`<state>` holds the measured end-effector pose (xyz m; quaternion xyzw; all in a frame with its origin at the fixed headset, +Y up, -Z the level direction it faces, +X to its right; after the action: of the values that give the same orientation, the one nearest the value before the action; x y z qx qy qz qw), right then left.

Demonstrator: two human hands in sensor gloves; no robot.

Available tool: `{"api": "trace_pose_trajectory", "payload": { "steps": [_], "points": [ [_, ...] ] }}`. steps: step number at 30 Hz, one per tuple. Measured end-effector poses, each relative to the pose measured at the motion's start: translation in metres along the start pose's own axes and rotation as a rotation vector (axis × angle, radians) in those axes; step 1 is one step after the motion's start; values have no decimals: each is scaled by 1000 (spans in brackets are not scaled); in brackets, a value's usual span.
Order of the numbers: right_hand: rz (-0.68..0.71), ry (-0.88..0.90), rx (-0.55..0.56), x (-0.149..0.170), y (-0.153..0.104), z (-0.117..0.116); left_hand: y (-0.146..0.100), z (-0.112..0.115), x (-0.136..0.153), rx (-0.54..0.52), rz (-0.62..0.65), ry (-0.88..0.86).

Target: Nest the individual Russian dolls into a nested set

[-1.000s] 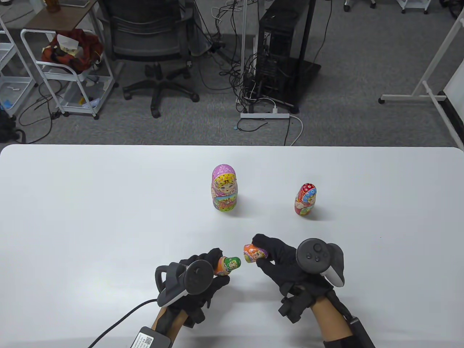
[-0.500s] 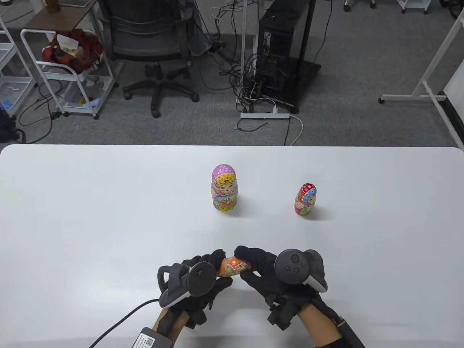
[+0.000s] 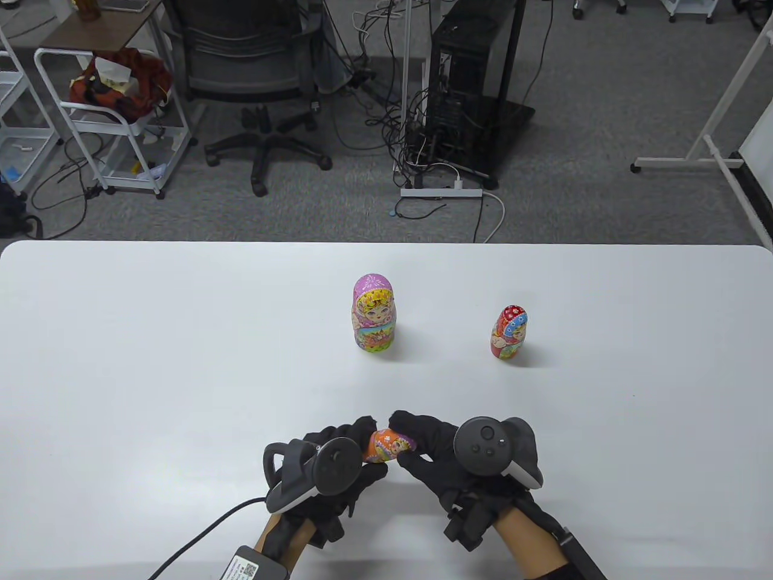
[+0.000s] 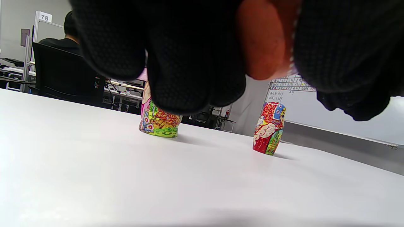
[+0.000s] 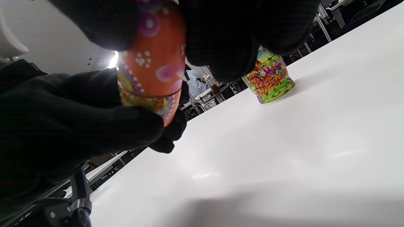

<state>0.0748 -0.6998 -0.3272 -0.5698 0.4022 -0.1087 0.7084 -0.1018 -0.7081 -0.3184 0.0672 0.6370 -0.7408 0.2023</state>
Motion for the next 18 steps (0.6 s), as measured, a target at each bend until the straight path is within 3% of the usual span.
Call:
{"api": "trace_pose_trajectory", "payload": {
  "steps": [18],
  "points": [
    [12, -39, 99, -7, -1, -1, 1, 2, 2, 17, 2, -79]
  ]
}}
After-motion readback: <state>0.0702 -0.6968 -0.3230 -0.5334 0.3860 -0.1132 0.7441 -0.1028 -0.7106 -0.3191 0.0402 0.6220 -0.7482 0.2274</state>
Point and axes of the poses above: the tracker on the back of each hand, its own x axis roughly to the little-finger side, its own y axis roughly from the wrist to the fingertips, z = x × y, the point moved 5 cm from there along y, roughly from the wrist to the fingertips, and after that the axes turned 14 degrees about x, right-handed, at the moved point
